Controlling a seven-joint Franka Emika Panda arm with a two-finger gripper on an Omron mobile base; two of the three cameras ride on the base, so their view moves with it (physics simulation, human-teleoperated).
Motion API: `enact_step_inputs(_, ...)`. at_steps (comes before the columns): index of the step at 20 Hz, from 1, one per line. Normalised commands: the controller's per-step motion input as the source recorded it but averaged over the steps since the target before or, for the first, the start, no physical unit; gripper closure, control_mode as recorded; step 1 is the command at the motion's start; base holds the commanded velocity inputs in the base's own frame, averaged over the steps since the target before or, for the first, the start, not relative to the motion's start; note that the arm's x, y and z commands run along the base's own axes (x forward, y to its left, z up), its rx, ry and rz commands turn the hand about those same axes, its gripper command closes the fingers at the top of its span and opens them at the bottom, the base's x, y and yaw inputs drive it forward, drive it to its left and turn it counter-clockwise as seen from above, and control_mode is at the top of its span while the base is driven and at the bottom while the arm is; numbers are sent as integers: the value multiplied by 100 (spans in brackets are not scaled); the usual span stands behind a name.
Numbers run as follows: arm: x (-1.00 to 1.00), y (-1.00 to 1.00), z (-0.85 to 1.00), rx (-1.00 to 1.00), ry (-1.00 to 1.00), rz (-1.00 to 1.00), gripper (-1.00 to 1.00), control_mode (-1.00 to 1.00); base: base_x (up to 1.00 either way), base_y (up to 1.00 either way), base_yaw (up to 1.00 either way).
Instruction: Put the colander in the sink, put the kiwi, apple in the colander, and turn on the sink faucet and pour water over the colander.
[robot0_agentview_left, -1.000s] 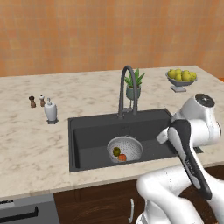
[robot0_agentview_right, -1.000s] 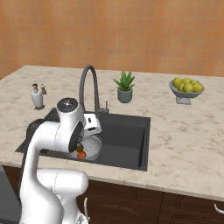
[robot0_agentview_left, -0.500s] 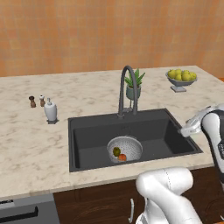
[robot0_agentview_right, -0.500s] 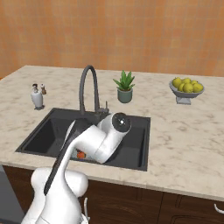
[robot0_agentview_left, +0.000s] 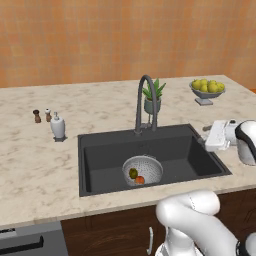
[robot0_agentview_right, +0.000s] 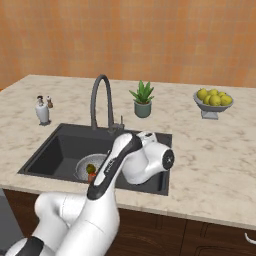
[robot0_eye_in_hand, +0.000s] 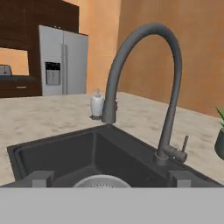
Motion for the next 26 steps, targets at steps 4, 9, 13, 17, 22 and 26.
enact_step_inputs(4,78,-2,18,14,-3,12,-100,-100,0,0,0)
enact_step_inputs(9,55,4,11,-5,-1,1,-100,-100,0,0,0)
enact_step_inputs(13,47,8,-6,-5,0,0,-100,-100,0,0,0)
enact_step_inputs(17,36,31,-10,-3,0,0,-100,-100,0,0,0)
enact_step_inputs(22,23,45,-14,0,0,0,-100,-100,0,0,0)
enact_step_inputs(26,29,43,-20,-1,0,0,-100,-100,0,0,0)
